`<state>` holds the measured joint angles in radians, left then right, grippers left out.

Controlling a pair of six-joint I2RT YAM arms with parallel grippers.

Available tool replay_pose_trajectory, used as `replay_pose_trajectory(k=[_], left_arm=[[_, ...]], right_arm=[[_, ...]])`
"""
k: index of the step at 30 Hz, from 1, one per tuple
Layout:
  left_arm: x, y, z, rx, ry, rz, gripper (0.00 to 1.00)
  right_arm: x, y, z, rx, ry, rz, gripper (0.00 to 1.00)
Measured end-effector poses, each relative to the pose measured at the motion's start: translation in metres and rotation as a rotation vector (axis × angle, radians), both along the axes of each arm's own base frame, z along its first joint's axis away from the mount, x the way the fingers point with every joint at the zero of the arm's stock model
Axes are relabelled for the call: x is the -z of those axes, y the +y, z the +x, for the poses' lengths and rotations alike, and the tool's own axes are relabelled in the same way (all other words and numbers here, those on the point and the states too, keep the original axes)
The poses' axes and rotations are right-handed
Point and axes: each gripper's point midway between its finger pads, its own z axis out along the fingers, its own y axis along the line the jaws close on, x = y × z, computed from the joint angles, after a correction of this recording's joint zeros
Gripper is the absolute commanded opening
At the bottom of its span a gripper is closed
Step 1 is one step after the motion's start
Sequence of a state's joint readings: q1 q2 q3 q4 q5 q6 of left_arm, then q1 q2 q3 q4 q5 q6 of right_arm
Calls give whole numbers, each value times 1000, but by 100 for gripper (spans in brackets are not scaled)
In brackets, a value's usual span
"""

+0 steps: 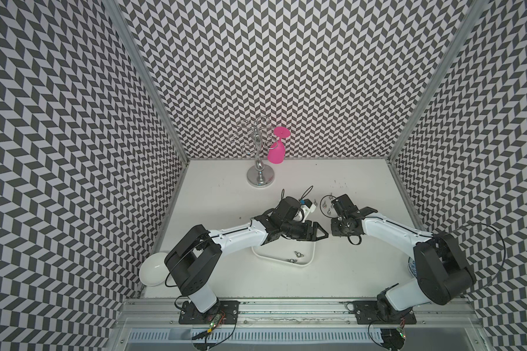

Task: Take out the wing nut from the storage box
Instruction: Place the wing nut at the center of the board.

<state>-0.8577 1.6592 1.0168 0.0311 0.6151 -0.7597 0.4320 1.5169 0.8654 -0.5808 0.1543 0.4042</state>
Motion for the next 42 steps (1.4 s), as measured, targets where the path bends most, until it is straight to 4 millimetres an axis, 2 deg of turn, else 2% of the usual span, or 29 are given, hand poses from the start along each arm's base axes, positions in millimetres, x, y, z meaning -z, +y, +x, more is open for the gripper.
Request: replay_pose_trajectory(k=[14, 20, 27, 30, 35, 39, 42], left_arm=[[-5, 2, 6, -7, -39, 0, 71], [-13, 11, 9, -22, -54, -9, 71], [-10, 23, 12, -42, -52, 9, 72], [-13, 34, 11, -55, -55, 13, 72], [-33, 56, 20, -106, -94, -9, 73], [-38, 86, 35, -184, -111, 2, 74], [-35, 120, 50, -281, -104, 34, 74]], right_arm=[[19, 4, 7, -4, 13, 5, 3], [20, 5, 9, -5, 13, 5, 13], [20, 5, 9, -12, 13, 4, 24], [20, 6, 9, -15, 13, 4, 27], [10, 9, 13, -22, 3, 16, 34], [-14, 14, 21, -25, -50, 45, 35], [-36, 18, 28, -29, -105, 73, 32]])
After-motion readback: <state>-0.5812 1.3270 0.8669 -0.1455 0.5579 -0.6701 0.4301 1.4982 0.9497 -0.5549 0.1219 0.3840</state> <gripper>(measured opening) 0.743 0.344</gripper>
